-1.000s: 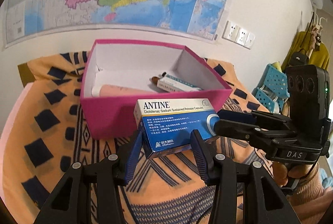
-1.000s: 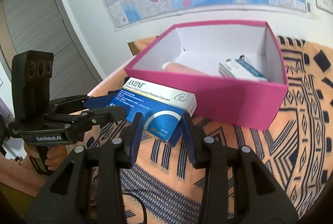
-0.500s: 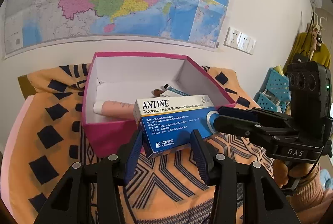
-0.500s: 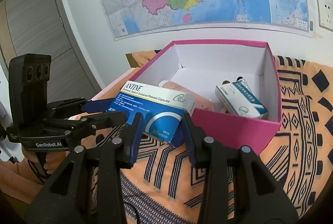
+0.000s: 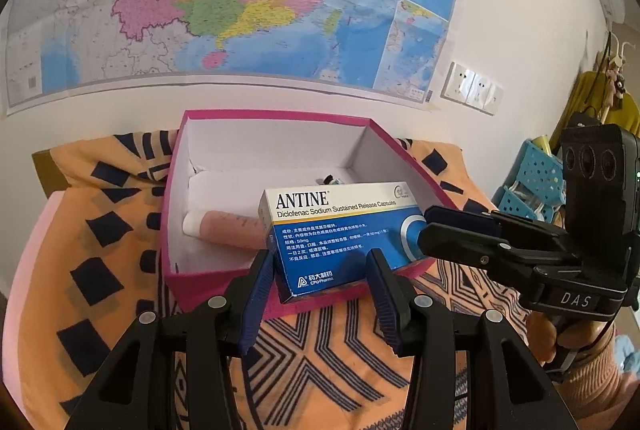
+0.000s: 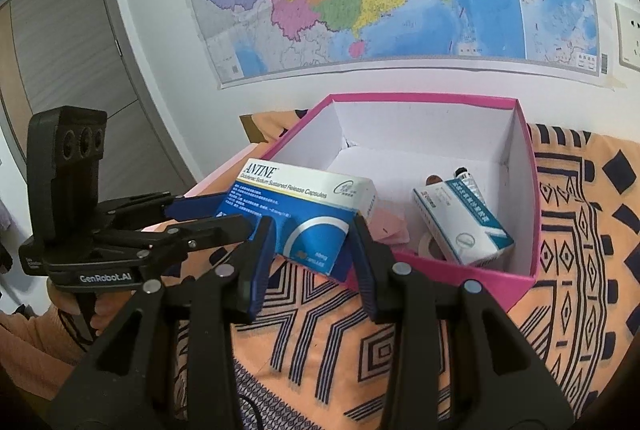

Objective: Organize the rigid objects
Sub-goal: 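Lift the ANTINE box with the right gripper and carry it over the box, then lower the ANTINE box into the magenta box and open the right gripper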

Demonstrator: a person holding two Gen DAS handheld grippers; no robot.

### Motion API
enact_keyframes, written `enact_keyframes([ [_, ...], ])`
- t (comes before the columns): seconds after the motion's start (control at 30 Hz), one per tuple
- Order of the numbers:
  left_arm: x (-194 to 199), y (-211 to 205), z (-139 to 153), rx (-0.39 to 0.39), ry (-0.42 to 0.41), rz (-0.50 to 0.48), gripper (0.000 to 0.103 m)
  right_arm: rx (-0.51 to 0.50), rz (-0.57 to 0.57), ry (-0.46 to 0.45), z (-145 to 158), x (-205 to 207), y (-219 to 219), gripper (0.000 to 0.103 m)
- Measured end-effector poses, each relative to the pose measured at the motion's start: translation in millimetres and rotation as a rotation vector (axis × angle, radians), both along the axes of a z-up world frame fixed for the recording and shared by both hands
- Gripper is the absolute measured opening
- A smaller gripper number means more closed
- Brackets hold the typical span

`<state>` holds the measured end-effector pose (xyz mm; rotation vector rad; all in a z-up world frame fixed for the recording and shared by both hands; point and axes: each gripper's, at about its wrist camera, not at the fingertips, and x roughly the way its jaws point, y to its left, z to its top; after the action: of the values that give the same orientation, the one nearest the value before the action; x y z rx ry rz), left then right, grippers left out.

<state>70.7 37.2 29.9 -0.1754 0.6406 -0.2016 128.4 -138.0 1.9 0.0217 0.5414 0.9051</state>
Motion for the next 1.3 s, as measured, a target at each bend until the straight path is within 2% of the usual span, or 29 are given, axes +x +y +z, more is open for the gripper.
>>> enact_keyframes([
  [0.63,17.9,9.1,2.4,0.020,-0.007,0.028,0.047,-0.007,-0.004,0.004,0.8,16.8,9.7,0.041],
  [1.3,39.8,16.8,-1.1,0.003,0.016,0.040,0.048,-0.003,-0.014,0.029,-3.7,30.9,17.1,0.041],
])
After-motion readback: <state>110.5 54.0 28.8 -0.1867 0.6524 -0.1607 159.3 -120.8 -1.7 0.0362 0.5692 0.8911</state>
